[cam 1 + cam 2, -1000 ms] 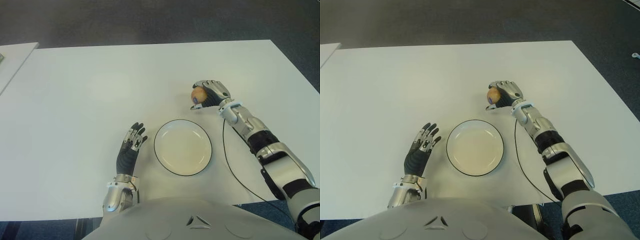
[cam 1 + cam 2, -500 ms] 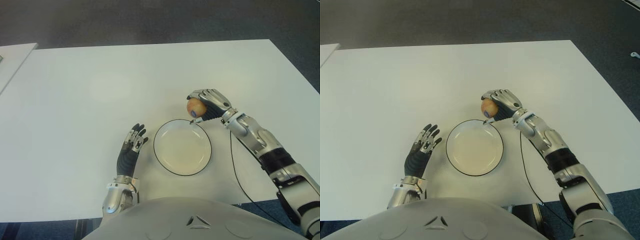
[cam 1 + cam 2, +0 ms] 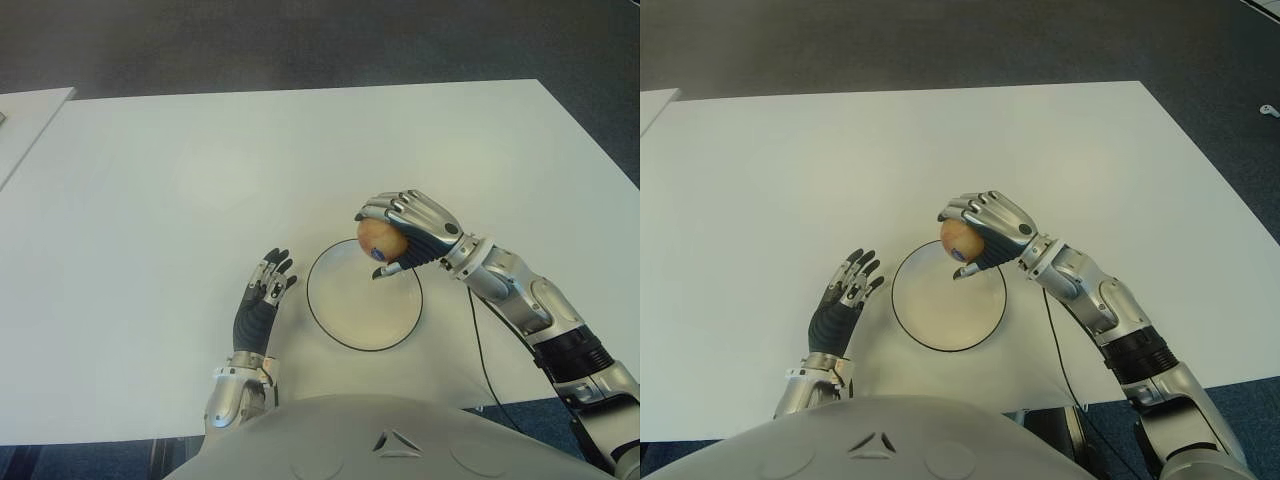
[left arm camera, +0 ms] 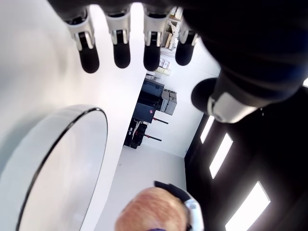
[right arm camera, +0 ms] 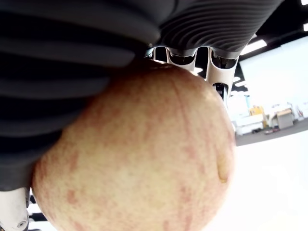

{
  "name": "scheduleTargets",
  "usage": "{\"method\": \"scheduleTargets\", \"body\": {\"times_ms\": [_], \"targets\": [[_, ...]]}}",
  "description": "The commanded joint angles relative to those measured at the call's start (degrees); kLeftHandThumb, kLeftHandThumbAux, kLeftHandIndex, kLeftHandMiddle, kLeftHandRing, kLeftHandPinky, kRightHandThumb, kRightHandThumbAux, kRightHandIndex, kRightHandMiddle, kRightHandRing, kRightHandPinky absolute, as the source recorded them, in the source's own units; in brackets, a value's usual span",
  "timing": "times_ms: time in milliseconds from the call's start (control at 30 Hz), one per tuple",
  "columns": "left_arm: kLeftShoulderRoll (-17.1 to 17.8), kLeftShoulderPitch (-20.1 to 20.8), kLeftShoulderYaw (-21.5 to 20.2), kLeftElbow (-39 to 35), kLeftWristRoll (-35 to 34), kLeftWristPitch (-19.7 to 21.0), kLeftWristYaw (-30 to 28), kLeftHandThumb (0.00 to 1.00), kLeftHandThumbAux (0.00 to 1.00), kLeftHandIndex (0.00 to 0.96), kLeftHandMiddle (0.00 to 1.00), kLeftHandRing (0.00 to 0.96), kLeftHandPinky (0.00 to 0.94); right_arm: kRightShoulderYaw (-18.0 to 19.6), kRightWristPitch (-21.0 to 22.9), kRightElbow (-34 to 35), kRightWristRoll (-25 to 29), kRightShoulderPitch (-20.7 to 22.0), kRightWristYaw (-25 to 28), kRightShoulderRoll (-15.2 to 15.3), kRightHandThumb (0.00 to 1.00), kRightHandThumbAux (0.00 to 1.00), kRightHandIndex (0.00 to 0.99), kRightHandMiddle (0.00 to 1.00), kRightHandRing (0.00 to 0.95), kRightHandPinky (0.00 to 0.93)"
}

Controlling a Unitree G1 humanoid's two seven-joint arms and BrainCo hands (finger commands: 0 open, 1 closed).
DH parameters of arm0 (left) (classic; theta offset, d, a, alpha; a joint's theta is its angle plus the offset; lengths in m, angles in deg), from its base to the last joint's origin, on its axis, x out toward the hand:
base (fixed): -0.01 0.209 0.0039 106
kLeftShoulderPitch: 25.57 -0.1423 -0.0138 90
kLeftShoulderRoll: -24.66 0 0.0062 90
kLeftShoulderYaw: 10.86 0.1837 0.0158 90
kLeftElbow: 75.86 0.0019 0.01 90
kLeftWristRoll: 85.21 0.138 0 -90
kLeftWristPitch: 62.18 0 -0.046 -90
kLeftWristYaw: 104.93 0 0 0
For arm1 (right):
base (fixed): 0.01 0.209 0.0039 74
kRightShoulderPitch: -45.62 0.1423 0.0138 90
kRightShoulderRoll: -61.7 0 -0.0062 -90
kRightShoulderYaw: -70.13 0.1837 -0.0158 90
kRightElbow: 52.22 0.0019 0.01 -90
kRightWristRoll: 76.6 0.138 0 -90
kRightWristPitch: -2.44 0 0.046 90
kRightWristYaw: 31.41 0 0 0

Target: Put the apples into the plate.

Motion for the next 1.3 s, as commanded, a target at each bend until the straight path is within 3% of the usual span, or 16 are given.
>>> {"method": "scheduleTargets", "body": {"times_ms": [33, 433, 633, 967, 1300], "targets": [[0.3, 0.0, 0.1, 0.2, 0.3, -0.1, -0.3, 0.208, 0.522, 0.128, 0.120, 0.109, 0.176, 1.2, -3.6, 2.1, 0.9, -1.2, 0.4, 0.3, 0.712, 0.717, 0.438, 0.928, 0.885, 0.884], [-0.4, 1.0, 0.1, 0.5, -1.0, 0.2, 0.0, 0.233, 0.518, 0.142, 0.129, 0.120, 0.177, 3.0, -8.1, 5.2, 0.7, -1.7, 1.9, -0.2, 0.714, 0.715, 0.439, 0.915, 0.883, 0.884], [0.1, 0.8, 0.0, 0.2, -0.1, 0.5, 0.3, 0.239, 0.540, 0.124, 0.117, 0.110, 0.162, 3.9, -7.5, 7.4, 2.6, -2.7, 4.7, -0.5, 0.713, 0.716, 0.439, 0.889, 0.860, 0.841], [0.8, 1.7, -0.6, 1.2, 0.3, -0.1, -0.2, 0.223, 0.545, 0.105, 0.101, 0.100, 0.140, 6.2, -5.8, 16.3, 4.0, -8.6, 9.0, -1.2, 0.714, 0.716, 0.439, 0.862, 0.843, 0.832], [0.8, 2.6, -1.1, 2.1, 0.8, 0.0, 0.0, 0.209, 0.543, 0.109, 0.103, 0.101, 0.147, 4.4, -6.8, 14.1, 1.4, -8.2, 10.7, -2.9, 0.714, 0.715, 0.440, 0.853, 0.833, 0.820]]}}
